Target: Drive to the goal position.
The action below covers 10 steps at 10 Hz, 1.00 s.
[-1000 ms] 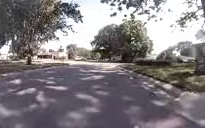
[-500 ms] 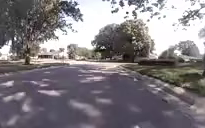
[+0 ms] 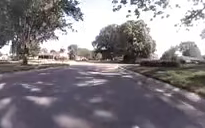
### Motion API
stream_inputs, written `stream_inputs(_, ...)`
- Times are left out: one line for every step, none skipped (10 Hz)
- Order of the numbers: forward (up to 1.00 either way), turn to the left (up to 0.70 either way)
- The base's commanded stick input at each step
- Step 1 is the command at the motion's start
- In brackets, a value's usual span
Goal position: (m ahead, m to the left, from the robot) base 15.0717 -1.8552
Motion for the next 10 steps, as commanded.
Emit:
stream_inputs(0.7, 0.03)
stream_inputs(0.7, 0.03)
stream_inputs(0.7, 0.03)
stream_inputs(0.7, 0.03)
stream_inputs(0.7, 0.03)
stream_inputs(0.7, 0.03)
stream_inputs(0.7, 0.03)
stream_inputs(0.7, 0.03)
stream_inputs(0.7, 0.03)
stream_inputs(0.7, 0.03)
